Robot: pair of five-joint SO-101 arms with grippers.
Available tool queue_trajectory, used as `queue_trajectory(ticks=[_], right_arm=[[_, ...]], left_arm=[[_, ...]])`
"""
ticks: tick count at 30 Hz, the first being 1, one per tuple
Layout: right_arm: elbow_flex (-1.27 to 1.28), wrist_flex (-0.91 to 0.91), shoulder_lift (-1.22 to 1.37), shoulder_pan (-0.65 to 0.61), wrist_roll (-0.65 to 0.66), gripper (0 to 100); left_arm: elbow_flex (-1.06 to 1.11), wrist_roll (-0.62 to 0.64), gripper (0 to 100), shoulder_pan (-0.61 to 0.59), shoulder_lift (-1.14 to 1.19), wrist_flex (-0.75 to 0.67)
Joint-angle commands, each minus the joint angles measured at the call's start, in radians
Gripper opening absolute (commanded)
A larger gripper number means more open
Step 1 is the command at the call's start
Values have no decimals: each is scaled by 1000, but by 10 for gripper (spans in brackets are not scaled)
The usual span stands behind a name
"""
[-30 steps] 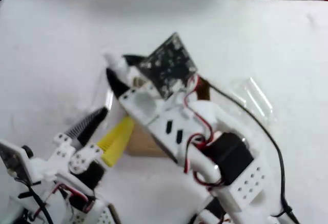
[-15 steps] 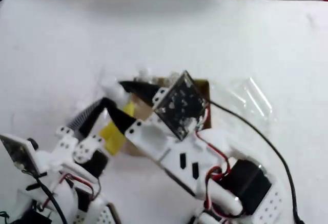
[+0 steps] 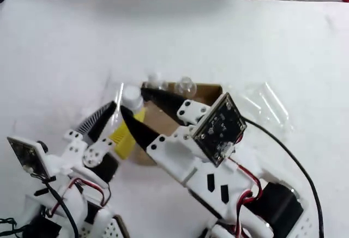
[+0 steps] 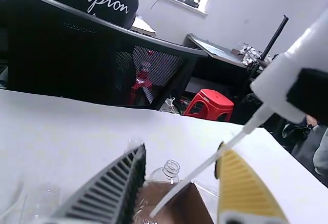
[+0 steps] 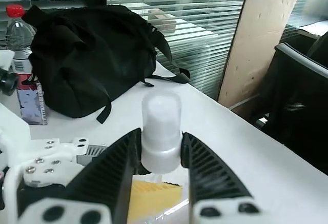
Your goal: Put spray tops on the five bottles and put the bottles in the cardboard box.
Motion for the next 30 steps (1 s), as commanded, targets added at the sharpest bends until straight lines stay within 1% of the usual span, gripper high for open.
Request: queue_trajectory(ticks=[1,4,8,12,16,19,21,24,26,28,30], right_arm=[[-5,-10,1,67,-6,15],[-5,10,1,87,-6,15],[-5,-1,1,88,-6,15],[-5,-99,2,96,-6,15],[-15,-188,41,163,0,15],[-17,-189,119,272,2,15],[-20,-193,182,363,-2,15],[-25,-197,252,470,-5,15],[-23,-209,285,507,-5,15],[-20,-211,314,527,-5,15],[-18,-205,334,533,0,15]], left_arm=[[-11,8,212,-47,5,-34],[-14,9,212,-104,5,-41],[-6,5,212,-107,5,-49],[-5,5,212,-67,5,-46],[-5,3,212,-70,5,-28],[-5,3,212,-183,5,-28],[-5,3,212,-308,5,-31],[34,3,208,-530,5,-40],[97,14,207,-636,5,-124],[193,55,207,-662,5,-265],[301,72,207,-659,5,-410]])
